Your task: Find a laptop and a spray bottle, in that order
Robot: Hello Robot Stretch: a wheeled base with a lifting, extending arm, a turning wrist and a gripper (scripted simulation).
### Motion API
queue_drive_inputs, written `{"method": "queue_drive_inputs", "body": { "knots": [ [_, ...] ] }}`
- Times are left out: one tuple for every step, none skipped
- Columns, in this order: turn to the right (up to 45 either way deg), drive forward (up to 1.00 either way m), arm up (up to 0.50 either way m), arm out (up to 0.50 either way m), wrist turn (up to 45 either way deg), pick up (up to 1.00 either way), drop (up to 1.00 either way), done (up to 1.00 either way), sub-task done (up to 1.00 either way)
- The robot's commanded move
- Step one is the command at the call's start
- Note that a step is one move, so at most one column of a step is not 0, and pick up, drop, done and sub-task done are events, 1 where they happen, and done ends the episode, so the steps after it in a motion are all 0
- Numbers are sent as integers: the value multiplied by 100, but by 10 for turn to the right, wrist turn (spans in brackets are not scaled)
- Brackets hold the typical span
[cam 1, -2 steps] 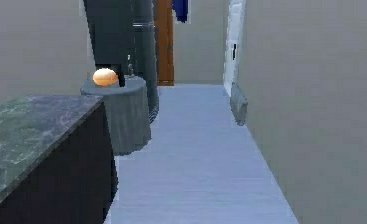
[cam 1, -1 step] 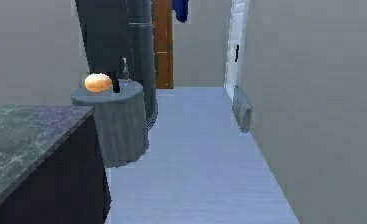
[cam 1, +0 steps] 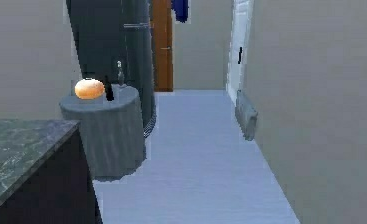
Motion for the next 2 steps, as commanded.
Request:
{"method": "queue_drive_inputs", "body": {
  "knots": [
    [60,0,0,0,0,0,0,0,0],
    [0,100,0,0,0,0,0,0,0]
  ]
}}
